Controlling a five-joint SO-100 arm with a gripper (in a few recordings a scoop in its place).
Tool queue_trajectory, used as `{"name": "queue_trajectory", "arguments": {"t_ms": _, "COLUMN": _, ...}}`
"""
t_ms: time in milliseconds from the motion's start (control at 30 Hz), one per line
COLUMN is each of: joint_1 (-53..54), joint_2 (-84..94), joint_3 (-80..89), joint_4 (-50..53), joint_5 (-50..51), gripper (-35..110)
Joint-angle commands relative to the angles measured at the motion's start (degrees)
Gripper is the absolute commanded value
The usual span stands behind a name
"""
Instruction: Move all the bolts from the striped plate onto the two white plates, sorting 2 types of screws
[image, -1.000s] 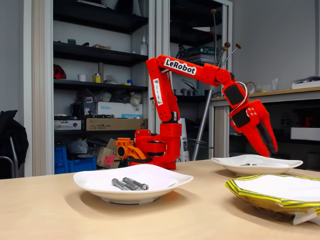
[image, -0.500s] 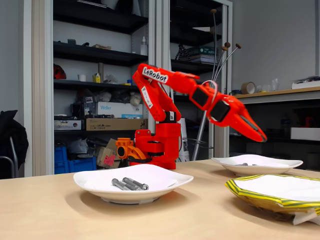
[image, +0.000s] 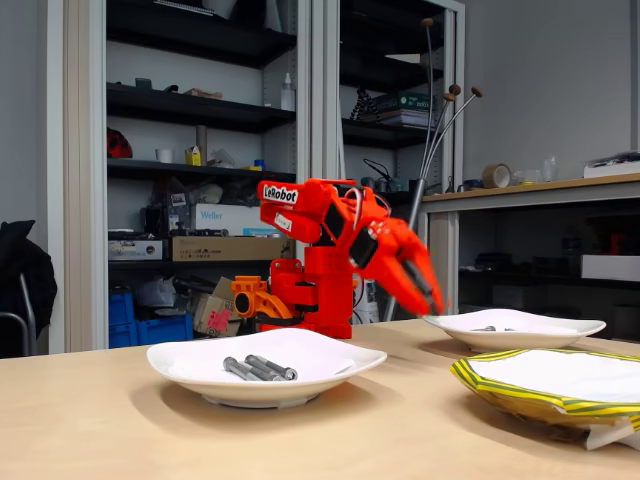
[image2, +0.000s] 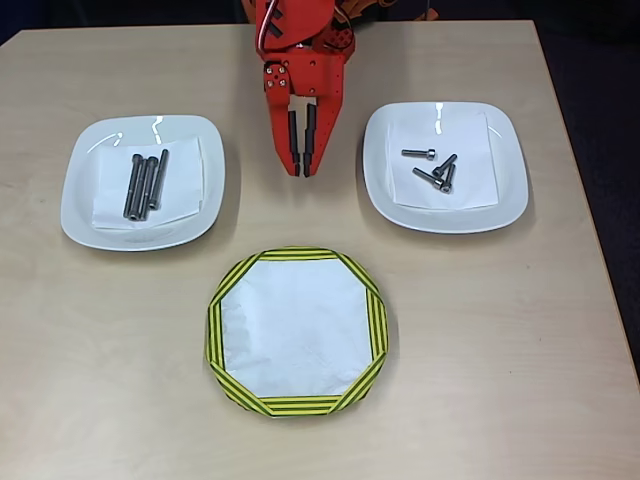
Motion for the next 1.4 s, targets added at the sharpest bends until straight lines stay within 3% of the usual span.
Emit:
{"name": "queue_trajectory", "arguments": {"t_ms": 0, "joint_1": 0.26, "joint_2": 7.03, "joint_3": 1.49, "joint_4": 11.60, "joint_5": 1.49, "gripper": 0}}
{"name": "queue_trajectory", "arguments": {"t_ms": 367, "joint_1": 0.97, "joint_2": 18.63, "joint_3": 3.87, "joint_4": 35.95, "joint_5": 1.32, "gripper": 0}}
{"name": "queue_trajectory", "arguments": {"t_ms": 467, "joint_1": 2.29, "joint_2": 18.63, "joint_3": 3.87, "joint_4": 36.74, "joint_5": -4.04, "gripper": 0}}
{"name": "queue_trajectory", "arguments": {"t_ms": 1367, "joint_1": 3.34, "joint_2": 18.63, "joint_3": 3.87, "joint_4": 37.00, "joint_5": -3.69, "gripper": 3}}
